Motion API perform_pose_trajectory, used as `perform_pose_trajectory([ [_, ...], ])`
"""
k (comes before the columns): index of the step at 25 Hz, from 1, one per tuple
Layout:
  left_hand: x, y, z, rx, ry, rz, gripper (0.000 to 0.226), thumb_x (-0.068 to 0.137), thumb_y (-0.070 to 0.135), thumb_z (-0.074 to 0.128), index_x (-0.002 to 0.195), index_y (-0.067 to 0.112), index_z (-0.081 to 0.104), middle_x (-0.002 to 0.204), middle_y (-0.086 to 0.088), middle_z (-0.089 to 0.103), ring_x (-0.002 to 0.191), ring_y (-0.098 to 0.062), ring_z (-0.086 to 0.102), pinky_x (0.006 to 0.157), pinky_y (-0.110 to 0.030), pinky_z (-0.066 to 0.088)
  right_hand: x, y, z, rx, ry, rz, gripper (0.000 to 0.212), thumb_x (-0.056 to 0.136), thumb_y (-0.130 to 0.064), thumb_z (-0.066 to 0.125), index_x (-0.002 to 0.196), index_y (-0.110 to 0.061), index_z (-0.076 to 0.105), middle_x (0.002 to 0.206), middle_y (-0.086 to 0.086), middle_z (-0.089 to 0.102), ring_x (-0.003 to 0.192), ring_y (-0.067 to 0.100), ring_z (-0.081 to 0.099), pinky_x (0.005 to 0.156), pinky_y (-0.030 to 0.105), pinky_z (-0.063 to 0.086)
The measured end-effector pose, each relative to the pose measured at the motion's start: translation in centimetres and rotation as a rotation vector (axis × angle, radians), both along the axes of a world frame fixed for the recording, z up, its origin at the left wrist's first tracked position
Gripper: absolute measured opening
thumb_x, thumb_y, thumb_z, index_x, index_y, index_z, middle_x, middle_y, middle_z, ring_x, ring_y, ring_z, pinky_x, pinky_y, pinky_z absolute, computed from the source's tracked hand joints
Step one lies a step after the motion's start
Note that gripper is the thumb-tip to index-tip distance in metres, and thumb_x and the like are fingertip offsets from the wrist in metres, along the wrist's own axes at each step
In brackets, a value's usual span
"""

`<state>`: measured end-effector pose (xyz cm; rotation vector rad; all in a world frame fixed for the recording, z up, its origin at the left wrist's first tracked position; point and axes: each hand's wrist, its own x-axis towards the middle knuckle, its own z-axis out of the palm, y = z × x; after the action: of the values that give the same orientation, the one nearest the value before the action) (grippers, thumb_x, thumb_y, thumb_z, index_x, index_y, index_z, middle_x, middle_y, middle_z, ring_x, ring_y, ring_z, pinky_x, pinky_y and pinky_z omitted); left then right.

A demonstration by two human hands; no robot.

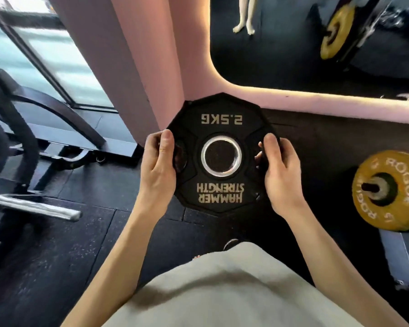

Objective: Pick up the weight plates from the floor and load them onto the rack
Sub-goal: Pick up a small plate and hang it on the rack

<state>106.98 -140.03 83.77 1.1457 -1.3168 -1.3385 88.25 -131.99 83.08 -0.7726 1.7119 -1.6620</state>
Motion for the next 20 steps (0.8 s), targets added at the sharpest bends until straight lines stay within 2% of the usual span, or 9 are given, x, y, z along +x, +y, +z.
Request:
perform_pose_trajectory([
  [4,-5.0,-8.9,-0.1,-0.029,0.004,-0.077,0.026,0.096,0.049,0.043,0.080,0.032,0.054,0.078,0.002,0.049,0.075,-0.017,0.043,0.067,-0.030,0.039,-4.3,-8.1,-0.8,-0.020,-0.033,-0.057,0.026,0.098,-0.041,0.051,0.093,-0.018,0.060,0.070,-0.011,0.064,0.071,0.006,0.062,0.074,0.031,0.053],
  [9,-13.7,-19.4,-0.1,-0.031,-0.029,-0.104,0.028,0.098,0.048,0.042,0.083,0.027,0.052,0.077,0.006,0.049,0.077,-0.015,0.046,0.068,-0.031,0.039,-12.2,-17.6,-0.8,-0.013,-0.016,-0.138,0.024,0.099,-0.041,0.050,0.094,-0.020,0.061,0.073,-0.012,0.066,0.070,0.001,0.062,0.072,0.024,0.053],
  [12,-18.6,-24.2,0.6,-0.031,-0.043,-0.149,0.027,0.099,0.049,0.041,0.082,0.030,0.052,0.081,0.005,0.050,0.077,-0.011,0.046,0.071,-0.031,0.040,-16.7,-21.6,-0.2,-0.012,-0.001,-0.181,0.025,0.096,-0.047,0.051,0.092,-0.025,0.061,0.080,-0.011,0.068,0.078,0.007,0.066,0.079,0.034,0.055],
  [15,-23.7,-28.1,1.4,-0.058,-0.066,-0.201,0.027,0.102,0.043,0.041,0.081,0.031,0.053,0.075,0.015,0.053,0.073,-0.002,0.049,0.072,-0.022,0.041,-20.7,-24.0,0.2,-0.018,0.009,-0.267,0.026,0.094,-0.051,0.052,0.095,-0.027,0.062,0.090,-0.004,0.069,0.091,0.018,0.067,0.087,0.043,0.056],
  [17,-27.1,-30.2,1.8,-0.068,-0.051,-0.296,0.028,0.103,0.039,0.041,0.080,0.030,0.054,0.068,0.019,0.055,0.068,0.003,0.051,0.065,-0.015,0.042,-23.0,-24.9,0.4,-0.024,0.002,-0.358,0.025,0.095,-0.050,0.052,0.093,-0.027,0.061,0.089,-0.005,0.068,0.091,0.018,0.066,0.086,0.043,0.056],
  [20,-32.1,-32.6,2.0,-0.071,-0.045,-0.481,0.026,0.103,0.040,0.039,0.088,0.027,0.055,0.070,0.018,0.058,0.069,0.003,0.055,0.065,-0.016,0.046,-25.8,-25.4,0.7,-0.027,0.012,-0.516,0.024,0.096,-0.048,0.051,0.087,-0.027,0.059,0.080,-0.012,0.064,0.083,0.011,0.062,0.078,0.036,0.051],
])
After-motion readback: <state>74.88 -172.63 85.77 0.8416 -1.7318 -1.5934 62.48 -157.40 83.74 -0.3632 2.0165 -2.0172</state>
